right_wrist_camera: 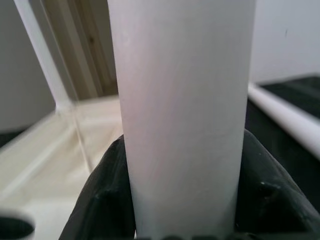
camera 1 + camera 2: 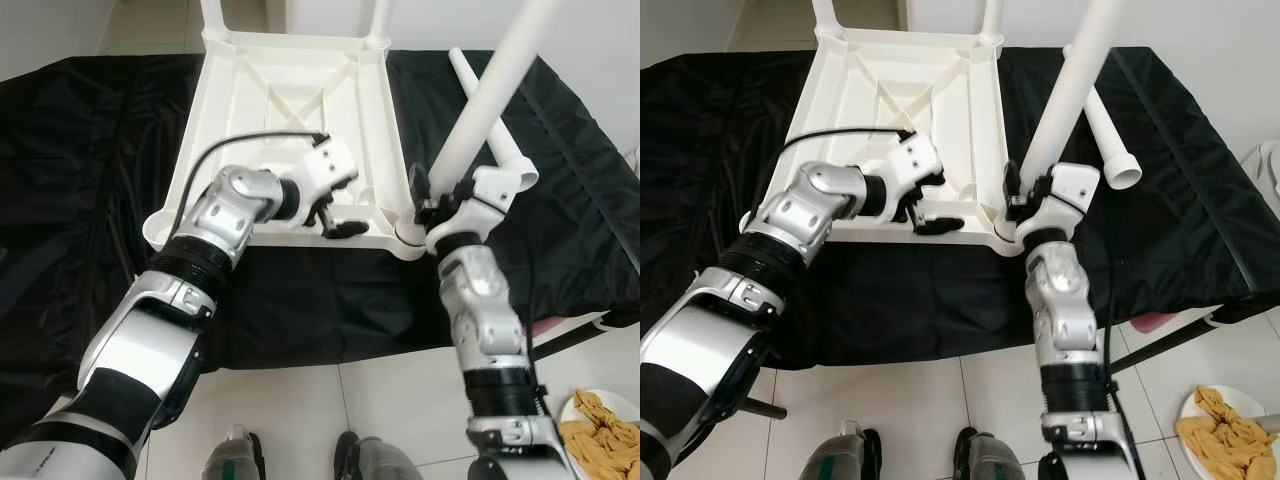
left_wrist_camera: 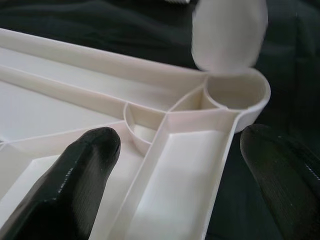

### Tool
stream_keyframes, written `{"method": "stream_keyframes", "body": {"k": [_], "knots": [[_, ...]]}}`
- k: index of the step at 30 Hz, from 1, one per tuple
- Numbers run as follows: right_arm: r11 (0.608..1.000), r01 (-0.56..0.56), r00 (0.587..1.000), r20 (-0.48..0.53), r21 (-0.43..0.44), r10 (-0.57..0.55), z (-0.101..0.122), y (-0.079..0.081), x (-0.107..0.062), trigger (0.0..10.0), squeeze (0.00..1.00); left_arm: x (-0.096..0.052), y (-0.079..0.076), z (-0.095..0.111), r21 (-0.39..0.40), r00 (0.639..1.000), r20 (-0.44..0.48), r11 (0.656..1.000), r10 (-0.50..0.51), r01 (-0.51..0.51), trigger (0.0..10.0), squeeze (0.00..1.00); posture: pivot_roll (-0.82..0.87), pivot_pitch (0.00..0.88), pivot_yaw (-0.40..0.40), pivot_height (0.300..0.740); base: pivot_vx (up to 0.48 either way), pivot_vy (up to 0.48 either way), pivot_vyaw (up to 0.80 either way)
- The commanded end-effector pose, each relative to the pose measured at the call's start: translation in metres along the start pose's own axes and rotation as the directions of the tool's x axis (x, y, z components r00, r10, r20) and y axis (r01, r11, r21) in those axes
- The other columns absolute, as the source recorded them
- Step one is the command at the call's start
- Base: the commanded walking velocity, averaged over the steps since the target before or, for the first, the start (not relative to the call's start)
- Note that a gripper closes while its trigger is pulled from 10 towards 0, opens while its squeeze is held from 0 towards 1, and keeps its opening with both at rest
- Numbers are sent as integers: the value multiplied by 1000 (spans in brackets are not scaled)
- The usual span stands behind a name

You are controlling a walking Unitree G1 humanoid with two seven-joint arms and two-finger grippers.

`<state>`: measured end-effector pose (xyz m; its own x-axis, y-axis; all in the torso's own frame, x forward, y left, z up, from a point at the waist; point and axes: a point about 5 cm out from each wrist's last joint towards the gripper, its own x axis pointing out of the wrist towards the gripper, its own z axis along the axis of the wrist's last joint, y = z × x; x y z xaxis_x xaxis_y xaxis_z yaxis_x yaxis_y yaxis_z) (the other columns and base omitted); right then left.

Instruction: Building children table

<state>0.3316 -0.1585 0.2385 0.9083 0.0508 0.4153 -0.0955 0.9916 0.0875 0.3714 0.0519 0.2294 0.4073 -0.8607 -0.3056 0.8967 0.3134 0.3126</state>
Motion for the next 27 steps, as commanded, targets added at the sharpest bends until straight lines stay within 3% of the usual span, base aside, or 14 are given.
{"method": "stream_keyframes", "body": {"k": [1, 4, 7, 8, 12, 20, 27], "knots": [[1000, -11, 999, 39, 15, 10, 12, -2, 4, 10000, 0, -2, 4, 6, -28, 999, 31, 999, 26, -25, 10000, 0, 58, 97, -26, 740, 0, 0, 0], [1000, -23, 998, 59, 19, 22, 18, -3, 9, 10000, 0, -4, 8, 7, -65, 996, 55, 996, 68, -64, 10000, 0, 59, 97, -26, 740, 0, 0, 0], [998, -59, 997, 55, 11, 58, 21, -3, 16, 10000, 0, -9, 17, 11, -132, 976, 92, 974, 195, -182, 10000, 0, 63, 101, -26, 740, 0, 0, 0], [997, -74, 997, 33, -6, 74, 18, -4, 19, 10000, 0, -13, 22, 13, -176, 958, 110, 953, 266, -245, 10000, 0, 67, 102, -27, 740, 0, 0, 0], [997, -80, 997, 10, -17, 80, 15, -4, 20, 10000, 0, -15, 25, 15, -201, 943, 122, 938, 309, -281, 10000, 0, 67, 102, -27, 740, 0, 0, 0], [998, -68, 992, -105, 4, 68, -3, -7, 26, 10000, 0, -26, 35, 21, -319, 871, 170, 862, 461, -394, 10000, 0, 83, 99, -35, 740, 0, 0, 0], [988, -147, 984, -108, -42, 142, -10, -9, 25, 10000, 0, -32, 30, 37, -353, 826, 271, 849, 494, -392, 10000, 0, 78, 90, -22, 740, 0, 0, 0]]}}
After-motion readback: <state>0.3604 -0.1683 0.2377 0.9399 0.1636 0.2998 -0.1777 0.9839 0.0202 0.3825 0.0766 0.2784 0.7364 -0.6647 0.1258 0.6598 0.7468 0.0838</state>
